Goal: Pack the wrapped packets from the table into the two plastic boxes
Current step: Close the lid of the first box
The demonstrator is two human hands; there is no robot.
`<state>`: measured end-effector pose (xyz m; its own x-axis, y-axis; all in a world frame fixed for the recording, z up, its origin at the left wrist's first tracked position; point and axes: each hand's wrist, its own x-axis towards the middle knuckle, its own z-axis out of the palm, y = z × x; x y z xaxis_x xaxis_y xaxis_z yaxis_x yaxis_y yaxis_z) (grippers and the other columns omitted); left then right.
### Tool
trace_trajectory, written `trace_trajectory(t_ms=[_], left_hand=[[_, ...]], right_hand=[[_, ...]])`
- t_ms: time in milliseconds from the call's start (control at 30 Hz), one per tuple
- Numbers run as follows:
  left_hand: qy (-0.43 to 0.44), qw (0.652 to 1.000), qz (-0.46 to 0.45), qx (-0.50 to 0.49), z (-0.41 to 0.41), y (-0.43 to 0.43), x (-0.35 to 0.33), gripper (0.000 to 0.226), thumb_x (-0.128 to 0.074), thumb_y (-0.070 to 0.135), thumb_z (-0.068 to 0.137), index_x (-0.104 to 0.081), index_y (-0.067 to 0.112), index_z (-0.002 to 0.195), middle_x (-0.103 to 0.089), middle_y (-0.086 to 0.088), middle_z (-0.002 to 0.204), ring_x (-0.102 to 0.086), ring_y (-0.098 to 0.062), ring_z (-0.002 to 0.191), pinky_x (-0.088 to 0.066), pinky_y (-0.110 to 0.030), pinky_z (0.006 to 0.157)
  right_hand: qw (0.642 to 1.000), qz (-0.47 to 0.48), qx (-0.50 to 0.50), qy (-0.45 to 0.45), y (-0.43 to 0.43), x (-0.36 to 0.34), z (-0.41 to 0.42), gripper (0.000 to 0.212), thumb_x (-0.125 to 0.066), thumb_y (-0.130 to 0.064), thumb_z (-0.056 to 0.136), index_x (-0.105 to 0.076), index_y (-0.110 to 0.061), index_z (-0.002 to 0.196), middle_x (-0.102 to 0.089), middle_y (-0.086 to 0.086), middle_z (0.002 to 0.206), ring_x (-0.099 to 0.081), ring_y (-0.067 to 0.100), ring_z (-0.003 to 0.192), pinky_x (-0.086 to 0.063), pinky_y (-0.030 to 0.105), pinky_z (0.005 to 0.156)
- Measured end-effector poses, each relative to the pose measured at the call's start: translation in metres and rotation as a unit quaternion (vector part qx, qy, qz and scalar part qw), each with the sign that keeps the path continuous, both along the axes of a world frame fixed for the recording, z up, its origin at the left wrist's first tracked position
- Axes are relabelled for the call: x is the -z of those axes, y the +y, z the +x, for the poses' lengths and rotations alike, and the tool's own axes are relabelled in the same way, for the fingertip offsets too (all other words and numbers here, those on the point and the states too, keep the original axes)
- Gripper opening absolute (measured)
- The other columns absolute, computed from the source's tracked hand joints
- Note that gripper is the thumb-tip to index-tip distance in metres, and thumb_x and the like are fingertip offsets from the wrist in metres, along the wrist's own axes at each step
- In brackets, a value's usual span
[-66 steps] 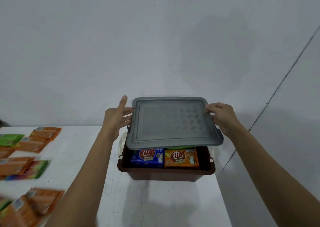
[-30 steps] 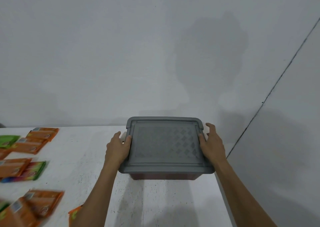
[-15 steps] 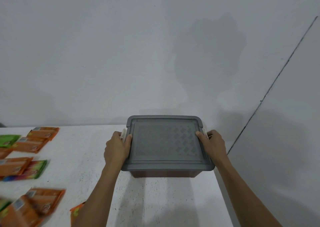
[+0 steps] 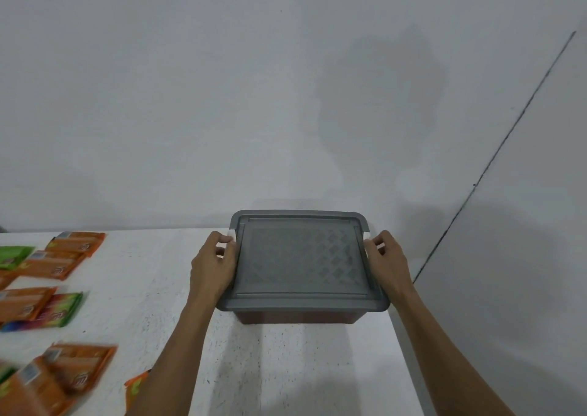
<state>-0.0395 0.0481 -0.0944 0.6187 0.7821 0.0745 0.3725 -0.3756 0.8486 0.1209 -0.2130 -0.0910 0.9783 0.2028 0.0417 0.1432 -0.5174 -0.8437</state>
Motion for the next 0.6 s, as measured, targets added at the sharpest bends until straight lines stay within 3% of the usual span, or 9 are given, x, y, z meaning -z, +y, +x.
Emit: trace_trajectory(t_ms=[167,300,600], left_hand=[[-0.025,0.993,-0.105,0.036,0.001,0.003,0.000,0.026,-0.056,0.036,0.094,-0.049,0.030,0.120,-0.056,0.001,0.113,-0.058,-0.017,0.092,-0.048,-0.031,0.074],[-0.010,0.996,-0.088,0.030,0.002,0.003,0.000,0.041,-0.057,0.036,0.094,-0.042,0.032,0.132,-0.057,-0.002,0.106,-0.057,-0.020,0.092,-0.047,-0.034,0.077],[-0.011,1.000,-0.026,0.011,0.021,0.009,0.001,0.038,-0.056,0.035,0.094,-0.048,0.027,0.130,-0.058,0.003,0.084,-0.056,-0.008,0.076,-0.042,-0.028,0.069]], right_hand=[[0.997,0.033,-0.032,0.058,-0.004,0.001,-0.001,0.028,-0.051,-0.040,0.099,-0.047,-0.013,0.105,-0.058,0.006,0.083,-0.056,0.018,0.072,-0.044,0.027,0.060],[0.998,0.009,-0.038,0.051,-0.002,0.002,0.001,0.028,-0.051,-0.040,0.099,-0.043,-0.016,0.109,-0.056,0.006,0.079,-0.055,0.017,0.068,-0.043,0.026,0.058],[0.999,-0.036,-0.025,-0.012,0.011,0.003,0.025,0.024,-0.052,-0.038,0.099,-0.048,-0.015,0.104,-0.059,0.005,0.080,-0.058,0.018,0.070,-0.043,0.025,0.057]])
